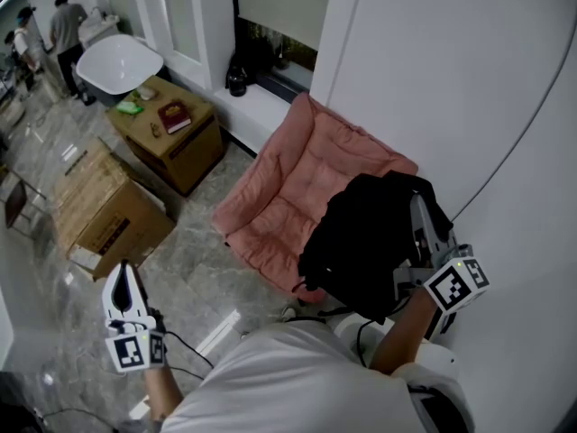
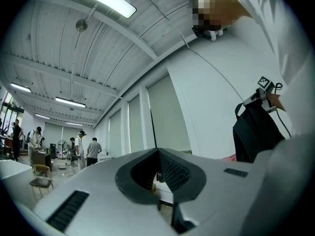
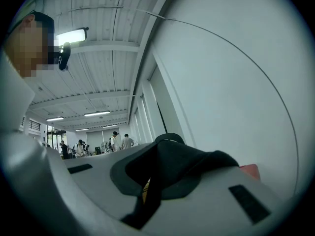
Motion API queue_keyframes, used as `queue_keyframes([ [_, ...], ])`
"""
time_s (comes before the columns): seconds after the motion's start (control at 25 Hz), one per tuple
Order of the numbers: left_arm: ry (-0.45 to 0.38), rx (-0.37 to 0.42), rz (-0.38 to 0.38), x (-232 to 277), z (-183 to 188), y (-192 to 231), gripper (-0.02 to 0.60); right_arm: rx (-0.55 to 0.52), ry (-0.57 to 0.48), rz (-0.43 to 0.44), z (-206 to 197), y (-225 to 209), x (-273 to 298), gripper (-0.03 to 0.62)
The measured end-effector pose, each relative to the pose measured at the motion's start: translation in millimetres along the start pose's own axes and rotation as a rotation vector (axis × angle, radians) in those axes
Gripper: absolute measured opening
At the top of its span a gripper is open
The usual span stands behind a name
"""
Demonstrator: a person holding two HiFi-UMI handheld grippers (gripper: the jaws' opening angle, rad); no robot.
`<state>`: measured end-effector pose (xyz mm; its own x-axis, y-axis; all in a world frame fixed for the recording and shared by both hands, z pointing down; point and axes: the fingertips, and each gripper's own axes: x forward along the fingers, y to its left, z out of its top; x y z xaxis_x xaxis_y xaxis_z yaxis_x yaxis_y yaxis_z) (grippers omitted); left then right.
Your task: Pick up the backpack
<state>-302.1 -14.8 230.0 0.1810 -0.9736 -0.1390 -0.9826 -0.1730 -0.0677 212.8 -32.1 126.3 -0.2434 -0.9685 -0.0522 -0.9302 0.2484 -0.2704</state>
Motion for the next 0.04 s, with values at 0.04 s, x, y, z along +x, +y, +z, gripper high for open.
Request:
queue_keyframes([
  [0.04,0.004,0.001,0.0,-1.1,-1.7,-1.3,0.015,0.008,0.006,0.004,-3.4,-1.3,0.4,0.03],
])
